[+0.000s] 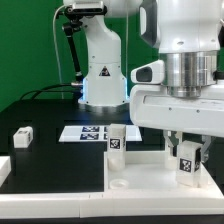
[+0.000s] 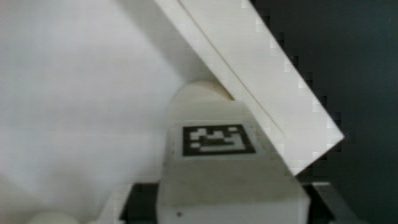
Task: Assemble square table
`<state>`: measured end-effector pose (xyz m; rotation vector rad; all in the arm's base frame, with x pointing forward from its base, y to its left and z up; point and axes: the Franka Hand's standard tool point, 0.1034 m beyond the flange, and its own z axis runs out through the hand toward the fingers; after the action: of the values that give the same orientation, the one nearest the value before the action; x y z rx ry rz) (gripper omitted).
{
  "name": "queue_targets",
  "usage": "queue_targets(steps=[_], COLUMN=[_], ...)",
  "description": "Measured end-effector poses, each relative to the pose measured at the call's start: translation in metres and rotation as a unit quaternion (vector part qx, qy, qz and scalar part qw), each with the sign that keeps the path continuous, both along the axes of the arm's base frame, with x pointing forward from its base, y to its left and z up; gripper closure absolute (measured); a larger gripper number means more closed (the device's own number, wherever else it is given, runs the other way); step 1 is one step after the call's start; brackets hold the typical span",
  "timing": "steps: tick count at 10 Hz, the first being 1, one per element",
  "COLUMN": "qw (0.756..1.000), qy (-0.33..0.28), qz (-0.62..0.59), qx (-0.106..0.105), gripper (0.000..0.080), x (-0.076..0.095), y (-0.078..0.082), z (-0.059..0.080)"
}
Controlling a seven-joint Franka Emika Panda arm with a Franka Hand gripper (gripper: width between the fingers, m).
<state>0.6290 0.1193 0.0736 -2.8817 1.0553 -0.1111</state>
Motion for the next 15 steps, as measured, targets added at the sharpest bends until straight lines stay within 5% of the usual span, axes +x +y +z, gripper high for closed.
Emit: queue_targets(steps=[2,4,7,9,10,11,15], qw=[0.986,0.925,0.886,0.899,0.942,0.972,0.992], qy=[0.005,0.028,0.038,0.035,0.026,0.02,0.01], qz=[-0.165,-0.373,-0.455,-0.428,-0.326,-0.225,-0.116], qx=[0.014,0.064,0.082,0.08,0.071,0.064,0.055], gripper=[0.0509,0.0509,0.0509,0.0442,0.0257,0.0183,0.0151], x=[-0.0014,-0.0018,-0.0015,-0.0016,-0.0005,0.0005,0.0005], y=[-0.0005,0.0005,0.0022,0.0024,0.0035,0.0045,0.0038], z=[-0.0005,-0.0006,-0.0016,-0.0018,-0.0006,0.0007,0.0003])
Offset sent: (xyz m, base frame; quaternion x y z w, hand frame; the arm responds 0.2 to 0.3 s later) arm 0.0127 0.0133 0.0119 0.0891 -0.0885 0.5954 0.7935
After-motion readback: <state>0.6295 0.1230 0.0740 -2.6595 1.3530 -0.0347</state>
